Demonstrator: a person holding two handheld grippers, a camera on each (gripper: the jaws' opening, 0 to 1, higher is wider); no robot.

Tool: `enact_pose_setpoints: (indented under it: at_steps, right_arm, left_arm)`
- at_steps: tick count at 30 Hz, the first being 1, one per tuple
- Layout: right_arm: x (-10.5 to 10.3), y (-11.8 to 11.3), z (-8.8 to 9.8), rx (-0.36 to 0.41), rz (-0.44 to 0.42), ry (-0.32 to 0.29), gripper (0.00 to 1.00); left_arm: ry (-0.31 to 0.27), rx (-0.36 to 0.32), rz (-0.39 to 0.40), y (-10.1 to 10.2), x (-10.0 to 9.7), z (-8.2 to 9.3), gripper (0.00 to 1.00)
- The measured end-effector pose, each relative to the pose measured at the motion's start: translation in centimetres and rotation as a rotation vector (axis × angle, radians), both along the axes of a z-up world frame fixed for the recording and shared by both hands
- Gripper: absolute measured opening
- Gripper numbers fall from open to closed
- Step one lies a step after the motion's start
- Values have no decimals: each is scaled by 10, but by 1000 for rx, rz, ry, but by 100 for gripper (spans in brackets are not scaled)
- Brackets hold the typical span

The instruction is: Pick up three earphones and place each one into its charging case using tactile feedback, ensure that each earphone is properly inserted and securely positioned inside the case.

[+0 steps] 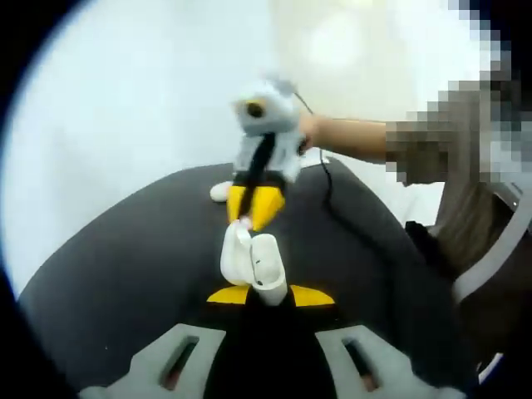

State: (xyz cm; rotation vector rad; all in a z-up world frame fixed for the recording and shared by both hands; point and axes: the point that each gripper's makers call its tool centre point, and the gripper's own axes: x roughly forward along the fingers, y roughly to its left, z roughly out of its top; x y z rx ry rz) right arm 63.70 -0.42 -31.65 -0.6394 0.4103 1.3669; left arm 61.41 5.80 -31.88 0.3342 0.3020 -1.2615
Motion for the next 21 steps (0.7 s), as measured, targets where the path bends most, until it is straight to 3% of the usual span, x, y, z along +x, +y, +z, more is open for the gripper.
enact_pose_setpoints:
  at_steps: [3,8,11,14,16,21]
  right_arm:
    - [1,-4,1,-39,36,-104,16]
    - [7,-12,12,-60,4,-172,17]
    - [6,-12,17,-72,-28,-183,17]
    - [-1,-12,8,-176,-14,-224,17]
    - [-6,-9,5,-204,-1,-254,17]
    - [-2,-6,2,-324,-10,-405,17]
  left_arm:
    - [0,-3,1,2,0,0,14]
    - [5,-7,1,6,1,-1,14]
    - [5,-7,1,8,1,-1,14]
    - [3,-6,0,9,1,-2,14]
    - [2,-6,1,10,1,-2,14]
    - [2,-6,0,9,0,-3,14]
